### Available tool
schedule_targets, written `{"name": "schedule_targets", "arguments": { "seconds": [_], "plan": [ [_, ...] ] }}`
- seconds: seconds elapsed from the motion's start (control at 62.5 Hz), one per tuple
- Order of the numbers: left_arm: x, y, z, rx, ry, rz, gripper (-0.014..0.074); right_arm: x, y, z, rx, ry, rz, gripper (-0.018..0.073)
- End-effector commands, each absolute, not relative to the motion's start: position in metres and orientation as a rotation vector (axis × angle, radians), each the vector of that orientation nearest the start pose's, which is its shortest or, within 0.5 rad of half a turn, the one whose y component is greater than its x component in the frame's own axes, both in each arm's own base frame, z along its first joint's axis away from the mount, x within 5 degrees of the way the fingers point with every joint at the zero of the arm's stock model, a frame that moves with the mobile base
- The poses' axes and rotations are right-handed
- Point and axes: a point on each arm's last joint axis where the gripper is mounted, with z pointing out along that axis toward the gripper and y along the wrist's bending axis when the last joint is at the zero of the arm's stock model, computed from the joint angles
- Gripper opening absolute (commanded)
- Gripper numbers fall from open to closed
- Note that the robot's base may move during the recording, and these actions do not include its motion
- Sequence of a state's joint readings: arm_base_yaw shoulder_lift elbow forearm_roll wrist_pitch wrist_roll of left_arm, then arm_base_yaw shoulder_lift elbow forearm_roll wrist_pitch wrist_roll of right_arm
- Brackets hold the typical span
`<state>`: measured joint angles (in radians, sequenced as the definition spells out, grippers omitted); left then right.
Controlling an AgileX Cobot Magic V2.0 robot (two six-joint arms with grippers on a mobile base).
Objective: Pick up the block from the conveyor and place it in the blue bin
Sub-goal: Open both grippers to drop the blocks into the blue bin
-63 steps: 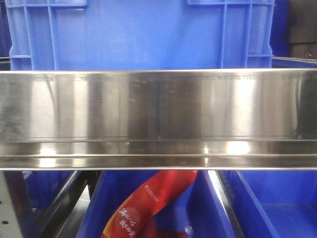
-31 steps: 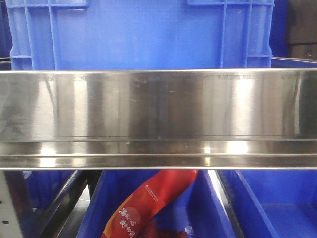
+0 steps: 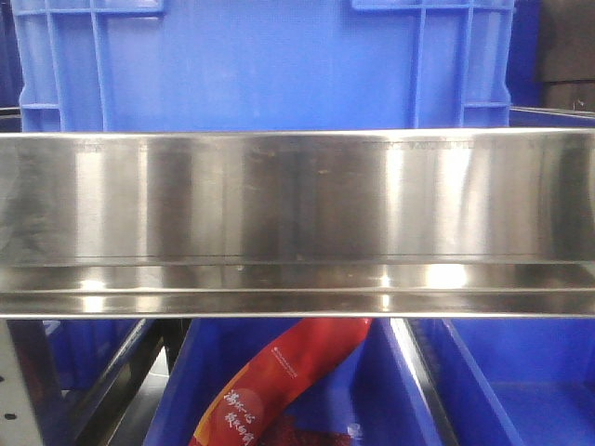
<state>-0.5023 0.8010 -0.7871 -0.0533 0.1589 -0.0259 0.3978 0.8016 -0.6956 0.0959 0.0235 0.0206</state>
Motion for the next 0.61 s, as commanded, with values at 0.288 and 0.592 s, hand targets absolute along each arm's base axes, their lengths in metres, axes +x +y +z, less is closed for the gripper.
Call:
{"name": "schedule_targets", "arguments": {
  "seconds": [0.288,0.592],
  "plan": [
    [0.081,-0.026,0.308,0.164,1.586,-0.318,-0.0111,0.085,0.033,0.293,-0.200,1.536,0.380,-0.0162],
    [0.047,-0.013,0.304,0.121,1.417,-0.306,-0.0111,0.060,0.023,0.289,-0.184,1.416,0.395,-0.0162]
  ]
}}
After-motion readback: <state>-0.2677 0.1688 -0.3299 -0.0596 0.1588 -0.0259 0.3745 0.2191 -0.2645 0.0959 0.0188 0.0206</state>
